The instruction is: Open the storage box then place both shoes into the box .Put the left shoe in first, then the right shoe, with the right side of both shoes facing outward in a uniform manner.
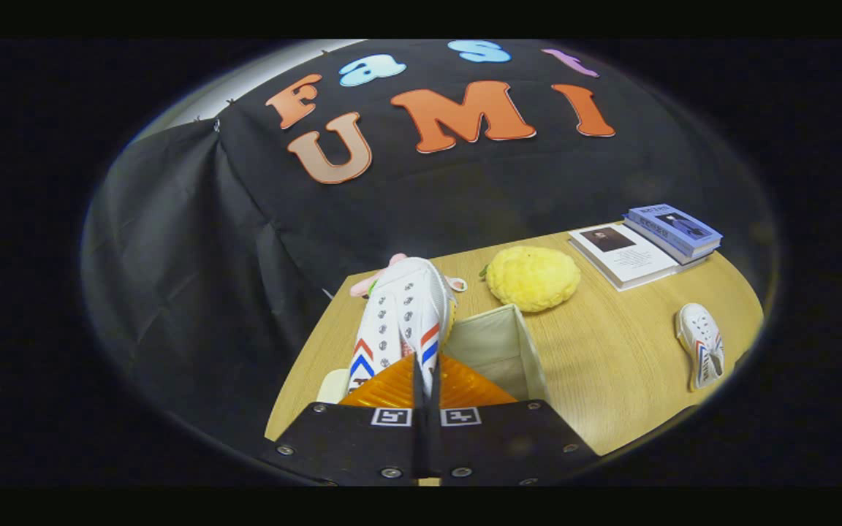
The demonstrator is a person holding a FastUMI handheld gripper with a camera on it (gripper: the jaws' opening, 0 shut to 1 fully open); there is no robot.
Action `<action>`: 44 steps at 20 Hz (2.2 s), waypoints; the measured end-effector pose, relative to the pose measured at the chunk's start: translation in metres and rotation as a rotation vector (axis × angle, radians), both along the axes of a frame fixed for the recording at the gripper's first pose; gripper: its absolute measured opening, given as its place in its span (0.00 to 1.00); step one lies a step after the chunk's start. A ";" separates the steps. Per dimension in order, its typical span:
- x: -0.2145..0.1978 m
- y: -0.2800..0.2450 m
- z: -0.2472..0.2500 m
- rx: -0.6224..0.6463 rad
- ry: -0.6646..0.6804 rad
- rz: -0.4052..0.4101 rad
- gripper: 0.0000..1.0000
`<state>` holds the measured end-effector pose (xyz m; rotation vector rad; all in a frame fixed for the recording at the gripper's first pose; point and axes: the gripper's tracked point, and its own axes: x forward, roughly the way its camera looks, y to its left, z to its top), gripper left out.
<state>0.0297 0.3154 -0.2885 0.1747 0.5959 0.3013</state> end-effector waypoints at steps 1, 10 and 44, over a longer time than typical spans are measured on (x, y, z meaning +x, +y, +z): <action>-0.002 0.003 -0.003 -0.003 0.003 0.002 0.00; -0.034 0.017 -0.026 0.002 0.028 0.013 0.00; 0.019 -0.199 0.032 -0.159 -0.192 -0.197 0.98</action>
